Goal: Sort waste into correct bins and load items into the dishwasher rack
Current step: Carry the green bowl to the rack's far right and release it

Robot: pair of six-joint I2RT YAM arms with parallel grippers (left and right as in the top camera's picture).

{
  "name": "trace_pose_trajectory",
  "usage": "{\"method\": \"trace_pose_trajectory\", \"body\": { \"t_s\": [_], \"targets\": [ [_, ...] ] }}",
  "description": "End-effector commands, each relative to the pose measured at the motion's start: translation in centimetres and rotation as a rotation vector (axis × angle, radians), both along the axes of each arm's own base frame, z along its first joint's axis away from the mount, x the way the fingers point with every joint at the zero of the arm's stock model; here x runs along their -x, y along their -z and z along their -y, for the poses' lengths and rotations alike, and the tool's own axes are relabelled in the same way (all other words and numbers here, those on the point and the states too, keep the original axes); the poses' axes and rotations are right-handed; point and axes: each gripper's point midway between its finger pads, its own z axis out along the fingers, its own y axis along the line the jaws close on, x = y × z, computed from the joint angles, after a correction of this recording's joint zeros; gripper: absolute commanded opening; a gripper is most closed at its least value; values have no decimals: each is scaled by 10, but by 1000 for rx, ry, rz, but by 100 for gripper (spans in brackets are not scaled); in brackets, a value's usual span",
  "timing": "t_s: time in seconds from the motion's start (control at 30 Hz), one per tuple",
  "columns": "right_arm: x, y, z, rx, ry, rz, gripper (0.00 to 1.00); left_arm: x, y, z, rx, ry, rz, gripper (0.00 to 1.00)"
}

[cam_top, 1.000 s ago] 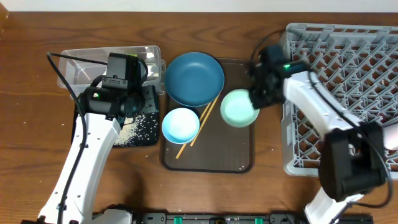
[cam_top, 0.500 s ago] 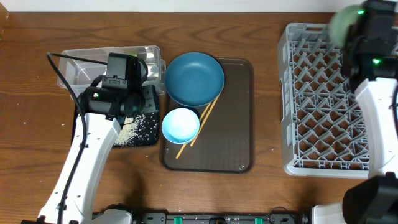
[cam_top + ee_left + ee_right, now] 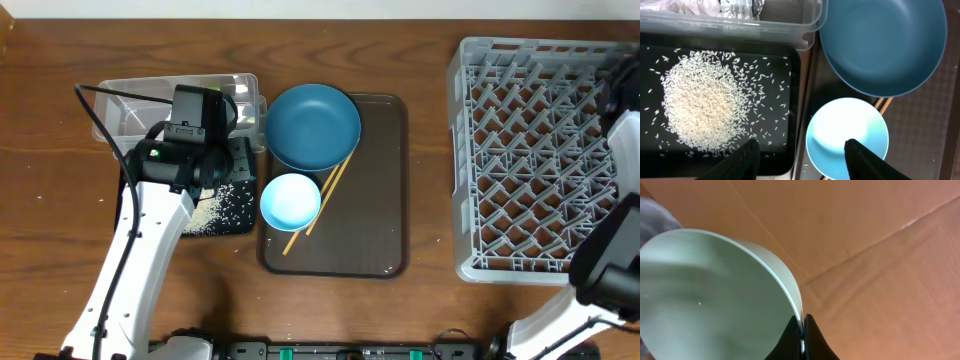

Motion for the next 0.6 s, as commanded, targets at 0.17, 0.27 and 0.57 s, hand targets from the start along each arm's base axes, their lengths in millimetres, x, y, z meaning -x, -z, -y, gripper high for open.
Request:
{"method": "trace_pose_trajectory", "body": {
  "t_s": [0.17,0.27,0.57],
  "targets": [
    [19,29,31,14,96,-154,1,0,0,-3,-6,-30,0,57],
    [19,43,35,3,102,-180,1,0,0,-3,-6,-31,0,57],
    [0,77,28,-28,54,-190,1,0,0,-3,-6,-31,0,57]
  ]
}}
